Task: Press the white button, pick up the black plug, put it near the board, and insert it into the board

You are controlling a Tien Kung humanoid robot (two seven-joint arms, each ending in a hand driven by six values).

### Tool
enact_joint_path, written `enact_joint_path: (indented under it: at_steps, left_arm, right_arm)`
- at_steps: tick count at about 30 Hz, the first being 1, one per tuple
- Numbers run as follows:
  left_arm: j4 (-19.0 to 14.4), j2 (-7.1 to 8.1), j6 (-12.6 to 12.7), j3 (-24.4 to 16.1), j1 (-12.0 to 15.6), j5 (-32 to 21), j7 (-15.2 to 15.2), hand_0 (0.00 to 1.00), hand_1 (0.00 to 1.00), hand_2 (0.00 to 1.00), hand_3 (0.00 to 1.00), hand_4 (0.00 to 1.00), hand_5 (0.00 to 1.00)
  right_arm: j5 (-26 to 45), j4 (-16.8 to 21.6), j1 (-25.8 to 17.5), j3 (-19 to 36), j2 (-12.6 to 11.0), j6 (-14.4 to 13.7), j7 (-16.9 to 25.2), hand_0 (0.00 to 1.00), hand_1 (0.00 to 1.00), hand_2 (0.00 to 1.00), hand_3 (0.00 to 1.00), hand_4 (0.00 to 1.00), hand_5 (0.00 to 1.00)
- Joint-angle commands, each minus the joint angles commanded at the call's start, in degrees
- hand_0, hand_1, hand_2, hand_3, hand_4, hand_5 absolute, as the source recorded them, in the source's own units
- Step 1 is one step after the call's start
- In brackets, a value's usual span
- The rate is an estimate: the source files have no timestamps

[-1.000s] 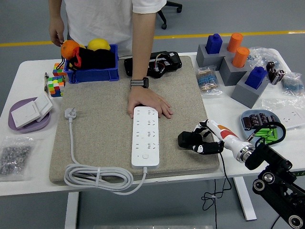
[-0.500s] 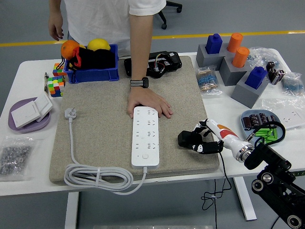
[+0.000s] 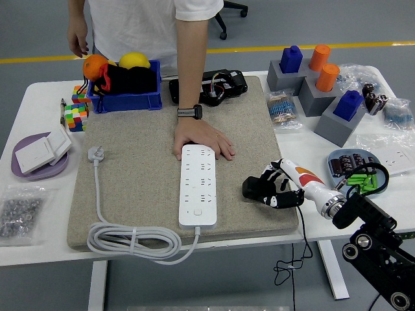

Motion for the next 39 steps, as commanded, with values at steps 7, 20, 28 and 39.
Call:
enact_joint_path:
  at_steps: [7,20,28,39]
  left_arm:
    - [0.0,-0.01,-0.01,0.01,-0.05,-0.03,-0.01,0.81,0.778,0.733,0.783,0.588,0.527]
    - [0.0,0.04,0.0,0.0,0.03,-0.06,0.08,0.81,0.777,0.733,0.783,0.588,0.527]
    - [0.0,0.23,0.01,0.38,-0.18,-0.23,0.06,0.81,0.777,0.733,0.783,0.588,0.528]
    - [0.0,0.55,0.0,0.17,0.07,0.17,0.3,0.81,0.777,0.733,0.783,0.589,0.528]
  right_arm:
    - [1.03,0.19,-0.04,-0.12,0.03,-2.06,2.79,0.277,0.324,0.274,0.46,0.827,0.002]
    - [2.04,4.86,-0.37,0.56,-0.52,-3.4,3.95,0.256,0.301,0.256,0.441,0.805,0.002]
    - [1.36,12.03,-0.02,-2.14,-1.21,-2.41,1.51,0.251,0.294,0.252,0.445,0.801,0.002]
    - [-1.39,13.34,4.21,-9.71,-1.68,-1.55,-1.85,0.247,0.293,0.251,0.448,0.799,0.002]
